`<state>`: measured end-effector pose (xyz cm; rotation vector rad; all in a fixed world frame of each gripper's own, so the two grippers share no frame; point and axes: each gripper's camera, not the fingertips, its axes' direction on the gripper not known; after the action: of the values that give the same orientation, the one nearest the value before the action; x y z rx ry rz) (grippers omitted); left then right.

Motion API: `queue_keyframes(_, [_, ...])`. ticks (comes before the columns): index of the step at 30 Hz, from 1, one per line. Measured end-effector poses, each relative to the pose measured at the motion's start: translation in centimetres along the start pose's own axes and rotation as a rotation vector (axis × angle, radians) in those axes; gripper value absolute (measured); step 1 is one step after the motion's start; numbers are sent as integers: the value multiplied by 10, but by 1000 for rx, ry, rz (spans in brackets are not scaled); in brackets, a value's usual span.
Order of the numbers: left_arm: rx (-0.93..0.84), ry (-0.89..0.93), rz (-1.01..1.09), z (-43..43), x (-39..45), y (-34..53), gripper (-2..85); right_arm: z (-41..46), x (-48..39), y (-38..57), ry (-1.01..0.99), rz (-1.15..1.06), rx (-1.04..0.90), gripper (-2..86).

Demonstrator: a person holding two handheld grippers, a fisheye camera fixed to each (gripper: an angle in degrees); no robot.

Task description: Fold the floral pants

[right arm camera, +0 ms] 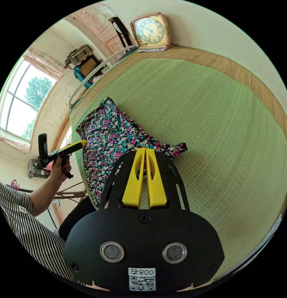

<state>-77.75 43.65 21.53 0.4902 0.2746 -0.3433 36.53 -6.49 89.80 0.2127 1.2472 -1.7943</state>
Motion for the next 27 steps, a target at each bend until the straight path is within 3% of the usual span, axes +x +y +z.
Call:
queue_keyframes(4, [6,-22,-8,-8,7,5,3,4,32,8,-111,72,26,0])
queue_keyframes(9, [-32,114,20,-13,25,30,5,-7,80,34,-263,194,137,0])
queue_keyframes(15, [-163,296,33,10,52,56,32,7,126,49,-375,293,120,1])
queue_keyframes(20, [-310,351,84,39,73,59,70,-18,130,75,-347,195,155,7])
queue_keyframes(27, [-358,320,88,55,70,50,28,1,145,145,-537,185,31,55])
